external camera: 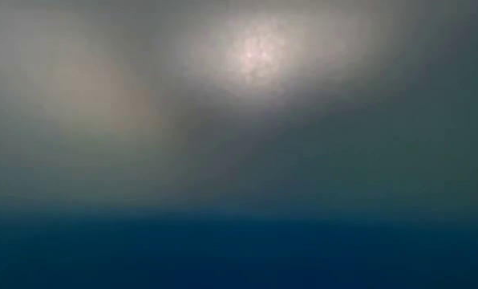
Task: Pick & place jewel cases by type
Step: Put the blue CD case into the green bin
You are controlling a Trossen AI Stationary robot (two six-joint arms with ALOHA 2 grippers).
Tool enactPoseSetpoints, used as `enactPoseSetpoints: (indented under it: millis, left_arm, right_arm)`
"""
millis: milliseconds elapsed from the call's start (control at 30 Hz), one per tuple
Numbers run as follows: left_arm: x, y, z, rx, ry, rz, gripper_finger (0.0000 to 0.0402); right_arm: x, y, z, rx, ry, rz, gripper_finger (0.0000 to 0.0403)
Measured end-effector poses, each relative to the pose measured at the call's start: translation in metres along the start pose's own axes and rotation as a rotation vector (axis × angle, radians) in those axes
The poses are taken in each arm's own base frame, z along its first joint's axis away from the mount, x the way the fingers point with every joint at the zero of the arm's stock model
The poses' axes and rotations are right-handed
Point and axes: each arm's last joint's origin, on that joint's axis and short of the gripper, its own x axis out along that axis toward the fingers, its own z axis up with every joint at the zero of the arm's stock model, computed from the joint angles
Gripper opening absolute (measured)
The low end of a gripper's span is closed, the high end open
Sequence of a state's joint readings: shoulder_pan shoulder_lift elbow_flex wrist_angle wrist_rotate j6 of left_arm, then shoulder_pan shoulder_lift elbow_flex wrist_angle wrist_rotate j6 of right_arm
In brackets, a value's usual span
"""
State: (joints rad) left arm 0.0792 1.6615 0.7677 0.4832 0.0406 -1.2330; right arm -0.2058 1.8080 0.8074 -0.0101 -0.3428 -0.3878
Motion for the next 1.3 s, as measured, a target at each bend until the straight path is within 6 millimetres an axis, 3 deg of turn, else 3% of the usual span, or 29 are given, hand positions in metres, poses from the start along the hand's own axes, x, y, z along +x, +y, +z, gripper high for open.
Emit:
enactPoseSetpoints:
  millis: [400,900,1033,1300]
  left_arm:
    - [-0.001,-0.009,0.004,0.007,-0.028,-0.032,0.0191]
    - [-0.001,0.002,0.002,-0.059,0.036,0.076,0.0190]
    - [-0.003,0.012,-0.001,-0.079,0.056,0.184,0.0175]
    - [-0.003,0.012,-0.001,-0.077,0.053,0.181,0.0129]
  right_arm:
    - [0.000,0.000,0.000,0.000,0.001,0.001,0.0006]
    - [0.000,0.000,0.000,0.001,-0.001,0.001,0.0006]
    - [0.000,0.000,0.000,0.014,-0.001,0.002,0.0006]
    - [0.000,0.000,0.000,0.012,-0.006,0.013,0.0006]
